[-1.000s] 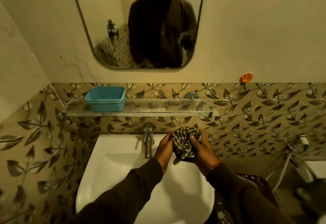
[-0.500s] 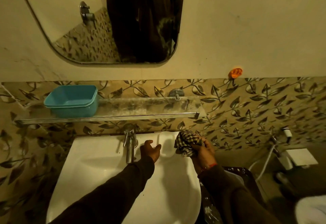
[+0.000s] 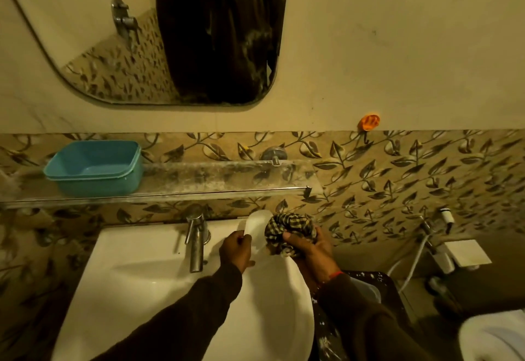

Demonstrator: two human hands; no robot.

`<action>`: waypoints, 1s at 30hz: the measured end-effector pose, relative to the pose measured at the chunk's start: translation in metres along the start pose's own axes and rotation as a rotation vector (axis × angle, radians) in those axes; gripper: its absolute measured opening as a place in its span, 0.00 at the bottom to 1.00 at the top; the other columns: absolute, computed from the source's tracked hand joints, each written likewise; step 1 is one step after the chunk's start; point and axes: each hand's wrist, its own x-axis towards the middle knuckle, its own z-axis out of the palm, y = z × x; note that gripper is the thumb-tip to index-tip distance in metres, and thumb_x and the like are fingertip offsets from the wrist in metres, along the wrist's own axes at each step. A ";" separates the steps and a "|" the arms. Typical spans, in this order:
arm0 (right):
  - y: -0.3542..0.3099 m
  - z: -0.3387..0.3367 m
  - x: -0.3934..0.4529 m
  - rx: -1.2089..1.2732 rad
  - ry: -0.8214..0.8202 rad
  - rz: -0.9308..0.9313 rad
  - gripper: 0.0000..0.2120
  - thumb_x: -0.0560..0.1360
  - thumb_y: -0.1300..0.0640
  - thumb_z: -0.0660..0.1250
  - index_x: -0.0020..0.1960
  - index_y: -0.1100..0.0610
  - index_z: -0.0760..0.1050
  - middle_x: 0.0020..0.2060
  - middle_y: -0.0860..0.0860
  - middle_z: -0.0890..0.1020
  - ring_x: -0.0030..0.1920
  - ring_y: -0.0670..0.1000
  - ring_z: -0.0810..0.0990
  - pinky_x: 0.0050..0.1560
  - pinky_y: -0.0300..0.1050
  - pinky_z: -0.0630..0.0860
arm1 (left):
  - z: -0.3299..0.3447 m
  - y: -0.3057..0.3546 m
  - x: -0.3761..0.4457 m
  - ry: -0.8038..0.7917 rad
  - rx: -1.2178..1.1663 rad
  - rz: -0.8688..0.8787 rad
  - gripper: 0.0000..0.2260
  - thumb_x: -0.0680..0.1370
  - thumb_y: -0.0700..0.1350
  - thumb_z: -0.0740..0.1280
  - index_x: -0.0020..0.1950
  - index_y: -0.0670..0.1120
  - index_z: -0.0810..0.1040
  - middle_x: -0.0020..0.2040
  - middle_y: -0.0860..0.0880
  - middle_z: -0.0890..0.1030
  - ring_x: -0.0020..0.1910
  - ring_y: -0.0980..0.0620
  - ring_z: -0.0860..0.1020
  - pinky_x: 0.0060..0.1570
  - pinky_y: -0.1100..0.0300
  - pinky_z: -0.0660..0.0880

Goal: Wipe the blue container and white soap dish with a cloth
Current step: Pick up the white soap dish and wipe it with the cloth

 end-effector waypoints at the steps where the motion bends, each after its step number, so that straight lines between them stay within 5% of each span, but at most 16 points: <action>1: 0.000 0.005 -0.002 -0.088 -0.010 -0.021 0.32 0.62 0.73 0.74 0.64 0.59 0.71 0.57 0.65 0.80 0.54 0.66 0.80 0.52 0.68 0.78 | -0.002 0.001 -0.007 -0.050 -0.137 -0.015 0.10 0.82 0.41 0.61 0.63 0.44 0.77 0.59 0.41 0.78 0.54 0.39 0.79 0.45 0.39 0.84; 6: -0.005 0.032 -0.011 -0.586 -0.105 -0.184 0.26 0.65 0.71 0.75 0.54 0.47 0.73 0.53 0.53 0.81 0.50 0.50 0.81 0.41 0.43 0.82 | -0.024 0.008 -0.035 -0.352 -0.765 -0.174 0.22 0.76 0.48 0.59 0.66 0.41 0.77 0.62 0.33 0.80 0.62 0.33 0.77 0.50 0.39 0.81; 8: -0.009 0.044 -0.018 -0.665 -0.193 -0.216 0.26 0.66 0.70 0.75 0.55 0.47 0.73 0.53 0.51 0.81 0.52 0.51 0.81 0.45 0.45 0.82 | -0.041 0.015 -0.039 -0.393 -0.806 -0.141 0.22 0.75 0.53 0.61 0.62 0.43 0.83 0.59 0.35 0.83 0.56 0.37 0.83 0.47 0.43 0.82; 12: -0.013 0.064 -0.035 -0.923 -0.380 -0.318 0.23 0.68 0.65 0.74 0.56 0.45 0.74 0.52 0.50 0.82 0.52 0.52 0.82 0.46 0.46 0.82 | -0.068 0.027 -0.046 -0.527 -0.803 -0.121 0.30 0.77 0.66 0.61 0.65 0.44 0.82 0.63 0.36 0.82 0.60 0.37 0.82 0.53 0.42 0.80; 16: -0.006 0.083 -0.050 -1.112 -0.473 -0.526 0.21 0.70 0.61 0.73 0.60 0.46 0.75 0.53 0.44 0.80 0.54 0.44 0.78 0.50 0.33 0.76 | -0.073 0.032 -0.064 -0.567 -0.797 -0.085 0.34 0.71 0.69 0.65 0.63 0.44 0.83 0.63 0.36 0.82 0.60 0.39 0.82 0.54 0.43 0.80; 19: -0.009 0.095 -0.055 -1.500 -0.379 -0.973 0.21 0.70 0.63 0.72 0.62 0.56 0.76 0.55 0.55 0.81 0.55 0.54 0.76 0.52 0.44 0.74 | -0.071 0.037 -0.083 -0.625 -0.821 -0.079 0.32 0.72 0.69 0.63 0.62 0.47 0.84 0.64 0.38 0.82 0.62 0.40 0.81 0.57 0.42 0.79; 22: -0.011 0.108 -0.059 -1.676 -0.209 -1.244 0.24 0.58 0.66 0.79 0.54 0.63 0.80 0.44 0.62 0.82 0.44 0.63 0.81 0.36 0.50 0.79 | -0.073 0.046 -0.093 -0.598 -0.800 -0.046 0.31 0.74 0.69 0.60 0.63 0.49 0.83 0.63 0.38 0.82 0.61 0.41 0.82 0.54 0.45 0.81; 26: -0.012 0.127 -0.067 -1.707 -0.072 -1.283 0.21 0.59 0.61 0.79 0.51 0.60 0.81 0.41 0.59 0.80 0.41 0.61 0.79 0.32 0.50 0.79 | -0.079 0.055 -0.096 -0.527 -0.793 -0.006 0.30 0.78 0.69 0.56 0.68 0.50 0.79 0.64 0.39 0.82 0.61 0.40 0.82 0.52 0.45 0.81; 30: -0.011 0.138 -0.072 -1.700 -0.128 -1.233 0.16 0.63 0.61 0.77 0.51 0.60 0.82 0.42 0.59 0.80 0.44 0.61 0.78 0.39 0.52 0.77 | -0.088 0.054 -0.097 -0.555 -0.809 -0.016 0.29 0.76 0.67 0.59 0.67 0.49 0.80 0.62 0.37 0.83 0.62 0.38 0.80 0.51 0.44 0.81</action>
